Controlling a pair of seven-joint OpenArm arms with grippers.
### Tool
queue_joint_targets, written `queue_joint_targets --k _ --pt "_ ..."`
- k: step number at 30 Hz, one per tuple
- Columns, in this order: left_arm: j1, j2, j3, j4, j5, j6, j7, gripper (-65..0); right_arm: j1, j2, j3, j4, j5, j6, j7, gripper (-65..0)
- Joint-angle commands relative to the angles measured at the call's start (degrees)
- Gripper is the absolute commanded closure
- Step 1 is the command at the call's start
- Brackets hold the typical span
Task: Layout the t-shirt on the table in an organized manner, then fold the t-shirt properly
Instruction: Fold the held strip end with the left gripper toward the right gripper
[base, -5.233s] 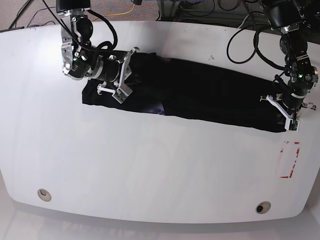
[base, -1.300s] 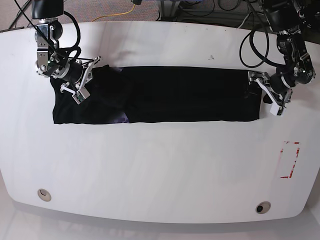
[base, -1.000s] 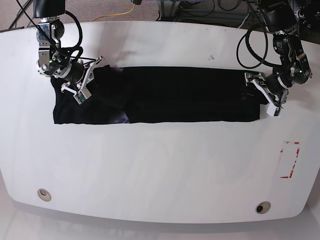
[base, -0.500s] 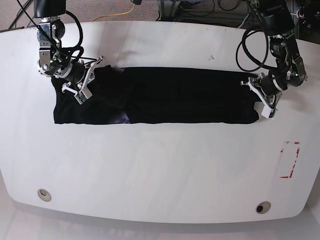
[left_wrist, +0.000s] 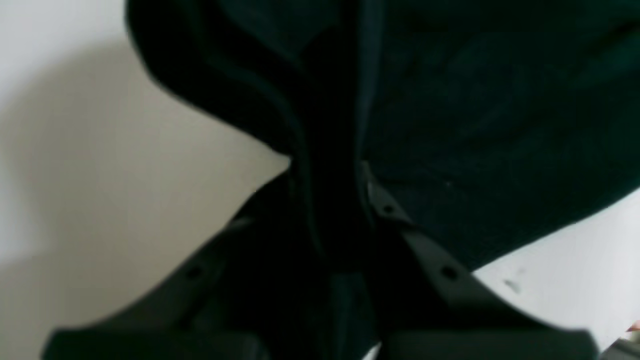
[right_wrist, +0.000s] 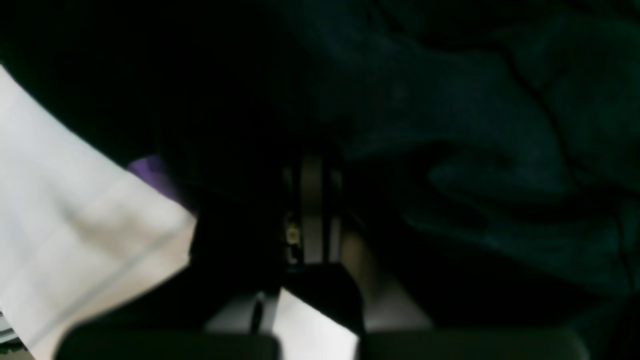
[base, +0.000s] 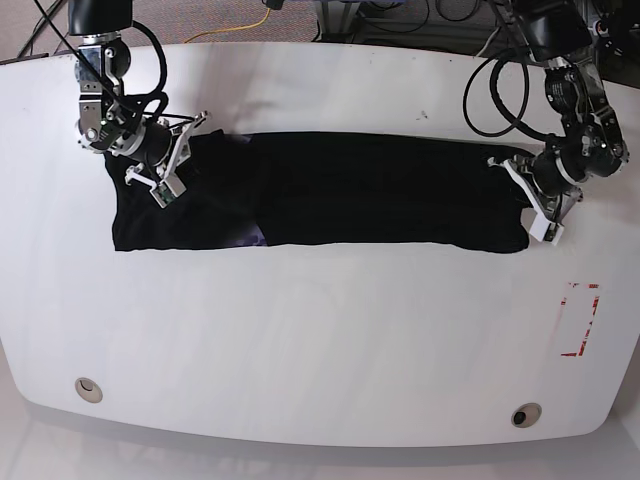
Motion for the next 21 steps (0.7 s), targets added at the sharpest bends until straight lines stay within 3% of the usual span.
queue_joint_targets --k 1,7,21 --pt "-1.3 -0.8 -0.5 5.6 -0.8 0.8 1.8 0.0 -0.4 0.6 0.0 0.0 -2.2 -0.1 -3.2 -0.5" --pt "-2.4 1.1 1.8 13.1 -0.9 0.8 8.1 0.0 -0.4 0.6 0.0 0.1 -2.2 -0.1 -3.2 -0.5" --pt "-6.7 9.0 13.8 14.1 -0.8 0.8 13.8 0.0 -0.2 0.6 0.0 0.4 -2.2 -0.1 -4.6 -0.5"
